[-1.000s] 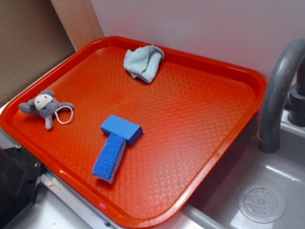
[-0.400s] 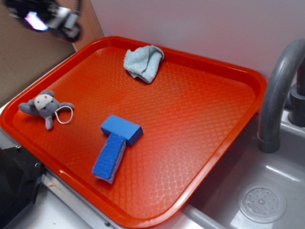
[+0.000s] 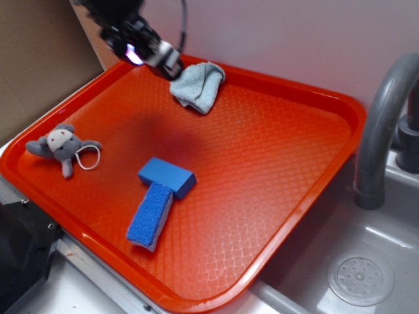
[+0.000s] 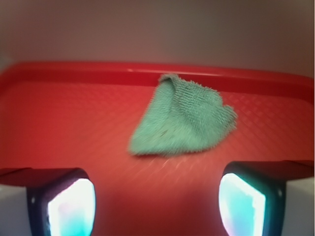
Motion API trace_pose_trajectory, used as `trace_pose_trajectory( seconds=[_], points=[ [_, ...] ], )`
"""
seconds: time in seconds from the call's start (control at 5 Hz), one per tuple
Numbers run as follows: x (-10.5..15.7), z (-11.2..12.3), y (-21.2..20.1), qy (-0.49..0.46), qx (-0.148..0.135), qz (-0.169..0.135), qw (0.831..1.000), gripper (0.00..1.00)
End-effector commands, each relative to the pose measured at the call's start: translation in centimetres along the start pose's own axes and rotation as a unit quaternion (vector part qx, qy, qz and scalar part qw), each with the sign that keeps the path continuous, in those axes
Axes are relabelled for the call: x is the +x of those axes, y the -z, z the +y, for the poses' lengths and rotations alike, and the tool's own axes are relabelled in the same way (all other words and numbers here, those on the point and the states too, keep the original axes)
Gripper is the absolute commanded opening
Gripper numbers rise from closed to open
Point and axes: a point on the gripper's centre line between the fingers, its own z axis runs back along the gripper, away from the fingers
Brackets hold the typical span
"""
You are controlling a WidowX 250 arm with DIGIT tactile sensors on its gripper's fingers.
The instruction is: Grab the blue cloth.
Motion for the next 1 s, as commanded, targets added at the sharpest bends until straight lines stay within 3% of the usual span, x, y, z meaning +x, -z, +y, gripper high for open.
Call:
trace_pose_trajectory(
  seconds=[0.0,0.2,0.4,0.6,0.8],
  points=[
    [3.7,-0.9,5.5,0.036,0.059,0.012,0.998,1.00],
    [3.9,-0.7,6.9,0.045,0.072,0.028,0.996,1.00],
    [3.4,0.7,6.7,0.071,0.024,0.060,0.995,1.00],
    [3.1,3.2,7.0,0.043,0.047,0.089,0.994,0.00],
    [2.6,5.5,6.6,0.008,0.055,0.096,0.994,0.00]
  ],
)
